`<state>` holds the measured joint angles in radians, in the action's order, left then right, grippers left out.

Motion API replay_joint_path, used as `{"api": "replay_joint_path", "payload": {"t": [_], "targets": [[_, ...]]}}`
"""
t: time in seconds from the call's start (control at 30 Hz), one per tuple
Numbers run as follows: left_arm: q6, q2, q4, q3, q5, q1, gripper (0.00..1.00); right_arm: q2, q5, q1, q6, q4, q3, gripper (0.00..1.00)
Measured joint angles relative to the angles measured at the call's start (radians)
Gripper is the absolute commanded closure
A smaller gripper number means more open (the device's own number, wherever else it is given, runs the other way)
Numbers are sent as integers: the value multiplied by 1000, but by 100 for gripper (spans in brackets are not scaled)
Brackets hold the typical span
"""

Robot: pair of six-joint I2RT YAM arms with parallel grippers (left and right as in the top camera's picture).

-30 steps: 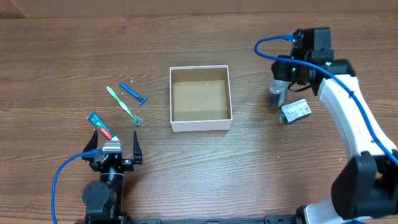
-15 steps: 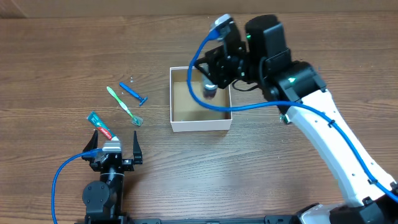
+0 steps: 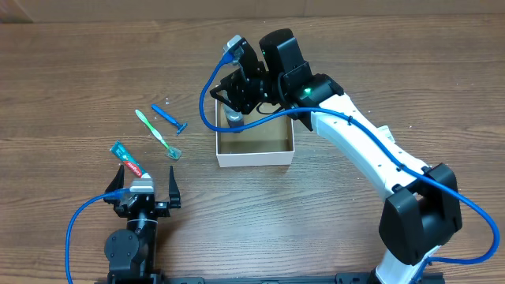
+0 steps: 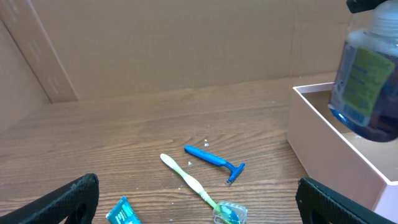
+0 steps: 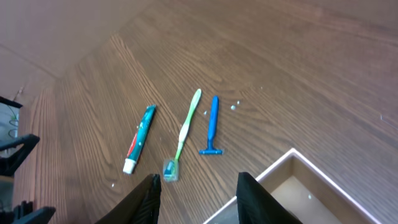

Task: Pack container
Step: 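Carry the soap bottle with the right gripper into the box and release, then move the right gripper to the green Dettol soap bar and grasp it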

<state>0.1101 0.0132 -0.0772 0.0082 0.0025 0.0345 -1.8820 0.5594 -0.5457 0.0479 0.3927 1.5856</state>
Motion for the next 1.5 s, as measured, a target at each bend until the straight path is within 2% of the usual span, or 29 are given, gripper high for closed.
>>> {"api": "replay_joint_path", "payload": {"t": [0.3, 0.63, 0.67, 0.7, 0.87, 0.93, 0.97, 1.2, 1.33, 1.43, 1.5], "targets": [[0, 0, 0, 0, 0, 0, 0, -148, 9, 0, 1, -181, 0, 96], [0, 0, 0, 0, 0, 0, 0, -218, -34, 0, 1, -243, 0, 94], [0, 0, 0, 0, 0, 0, 0, -222, -41, 0, 0, -243, 0, 72], [0, 0, 0, 0, 0, 0, 0, -222, -43, 0, 0, -246, 0, 55], [0, 0, 0, 0, 0, 0, 0, -221, -54, 0, 4, -277, 0, 29], [0, 0, 0, 0, 0, 0, 0, -221, -51, 0, 5, -290, 2, 6], [0, 0, 0, 0, 0, 0, 0, -221, -53, 0, 3, -294, 2, 0], [0, 0, 0, 0, 0, 0, 0, -221, -128, 4, -13, -313, 2, 0], [0, 0, 0, 0, 0, 0, 0, -221, -142, 52, -46, -322, 15, 0], [0, 0, 0, 0, 0, 0, 0, -221, -81, 160, -93, -227, 104, 0], [0, 0, 0, 0, 0, 0, 0, -216, -32, 241, -113, -48, 214, 0]]}}
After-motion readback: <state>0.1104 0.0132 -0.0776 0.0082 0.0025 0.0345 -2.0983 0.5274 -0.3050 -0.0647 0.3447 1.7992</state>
